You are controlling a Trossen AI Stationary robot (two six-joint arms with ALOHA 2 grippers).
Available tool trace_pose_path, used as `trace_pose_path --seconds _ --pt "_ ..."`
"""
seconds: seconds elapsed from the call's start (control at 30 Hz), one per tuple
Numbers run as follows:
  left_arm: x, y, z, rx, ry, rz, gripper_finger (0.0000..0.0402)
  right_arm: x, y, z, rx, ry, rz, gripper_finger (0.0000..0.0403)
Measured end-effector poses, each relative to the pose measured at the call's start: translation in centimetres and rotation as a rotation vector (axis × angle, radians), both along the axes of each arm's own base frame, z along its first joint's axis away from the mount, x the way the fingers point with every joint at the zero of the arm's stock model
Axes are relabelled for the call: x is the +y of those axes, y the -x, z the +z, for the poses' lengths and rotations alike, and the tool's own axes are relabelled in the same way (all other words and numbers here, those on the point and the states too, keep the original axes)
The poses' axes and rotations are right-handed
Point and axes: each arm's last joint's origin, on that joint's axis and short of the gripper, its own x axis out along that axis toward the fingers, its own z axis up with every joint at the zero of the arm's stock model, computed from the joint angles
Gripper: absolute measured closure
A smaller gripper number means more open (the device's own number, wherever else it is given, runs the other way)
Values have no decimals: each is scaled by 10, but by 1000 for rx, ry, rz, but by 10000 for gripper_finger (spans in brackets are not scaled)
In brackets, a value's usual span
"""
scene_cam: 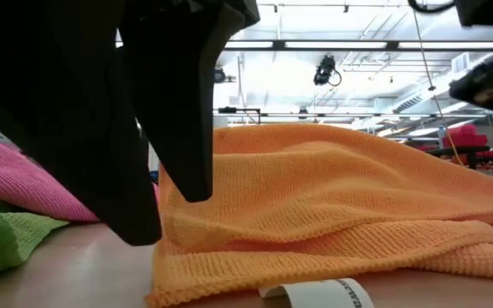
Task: Fold microfiber towels
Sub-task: Fold the right orange microfiber cloth
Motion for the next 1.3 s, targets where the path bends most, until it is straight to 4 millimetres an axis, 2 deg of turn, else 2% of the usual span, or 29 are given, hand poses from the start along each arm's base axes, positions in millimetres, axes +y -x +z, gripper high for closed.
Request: trace_pose_path --seconds 0.13,0.3,0.47,0.6,0.73,0.8,0.97,1.13,1.3 --pt "-1 -1 -9 22 -28 -39 237 7 0 8 -49 19 34 229" --pt "-4 -1 -18 39 -102 -167 237 15 3 11 -125 81 74 229" --pt "-3 -3 -23 40 -130 -180 250 18 3 12 -171 97 67 229" --pt "-2 -4 -24 36 -114 -144 299 20 1 13 -199 84 75 229" --pt "-1 -5 -26 37 -95 -112 372 21 -3 16 -262 92 92 229" --pt "-1 -5 -26 28 -84 -84 391 23 -5 18 -300 88 97 229" --pt "2 -6 -16 2 -105 -60 393 32 -8 17 -376 105 146 229" --pt "8 -9 15 -57 -135 -30 392 40 -13 6 -407 146 171 229" --pt "20 -16 11 -64 -180 10 396 50 -22 -13 -436 182 195 229"
